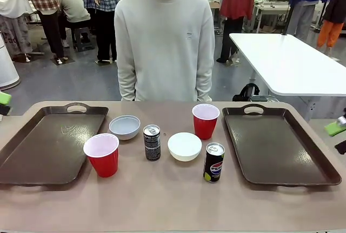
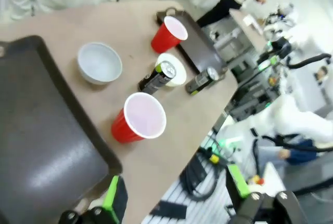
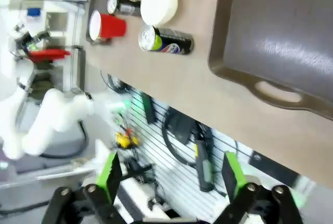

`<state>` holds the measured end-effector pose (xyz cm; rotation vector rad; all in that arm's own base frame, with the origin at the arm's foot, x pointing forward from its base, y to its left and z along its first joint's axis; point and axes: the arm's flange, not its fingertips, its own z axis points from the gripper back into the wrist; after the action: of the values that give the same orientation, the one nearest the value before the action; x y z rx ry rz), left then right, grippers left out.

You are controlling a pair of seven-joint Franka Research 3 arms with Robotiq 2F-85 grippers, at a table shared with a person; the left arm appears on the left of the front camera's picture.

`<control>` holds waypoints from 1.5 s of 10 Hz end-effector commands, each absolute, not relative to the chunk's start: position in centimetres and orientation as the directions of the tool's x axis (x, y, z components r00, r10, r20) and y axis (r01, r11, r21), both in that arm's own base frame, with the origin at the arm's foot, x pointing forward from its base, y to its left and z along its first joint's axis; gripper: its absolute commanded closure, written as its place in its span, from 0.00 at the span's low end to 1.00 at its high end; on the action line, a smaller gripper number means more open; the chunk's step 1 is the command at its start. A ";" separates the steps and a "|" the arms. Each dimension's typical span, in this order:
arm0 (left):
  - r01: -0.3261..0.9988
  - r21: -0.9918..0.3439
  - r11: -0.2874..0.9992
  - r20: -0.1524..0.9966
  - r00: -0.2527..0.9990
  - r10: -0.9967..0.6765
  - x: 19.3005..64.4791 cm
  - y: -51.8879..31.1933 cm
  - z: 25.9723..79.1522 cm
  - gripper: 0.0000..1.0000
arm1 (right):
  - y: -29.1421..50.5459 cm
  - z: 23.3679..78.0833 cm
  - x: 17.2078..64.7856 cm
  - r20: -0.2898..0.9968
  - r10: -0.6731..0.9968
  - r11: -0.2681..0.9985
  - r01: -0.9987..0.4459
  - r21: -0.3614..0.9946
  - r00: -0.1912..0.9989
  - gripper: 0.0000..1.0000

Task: Prepare tableware on both trays.
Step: Pick up a Picnic Bowl from the table and place it on a Handle tray.

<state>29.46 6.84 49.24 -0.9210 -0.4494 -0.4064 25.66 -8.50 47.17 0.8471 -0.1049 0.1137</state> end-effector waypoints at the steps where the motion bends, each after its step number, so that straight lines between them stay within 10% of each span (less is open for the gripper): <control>1: 0.489 -0.698 0.523 0.528 0.845 -0.086 27.5 8.9 46.7 0.00 | -8.4 44.6 23.1 0.188 -0.007 0.596 -0.147 0.789 0.982 0.00; 15: 0.390 -0.710 0.587 0.444 0.894 -0.057 27.1 12.7 45.7 0.00 | -12.3 46.9 23.0 0.177 -0.032 0.599 -0.123 0.791 0.984 0.00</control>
<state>27.07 12.78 45.62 -0.8968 -0.3887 -0.2681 22.92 -12.29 46.98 0.9009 -0.1847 0.0559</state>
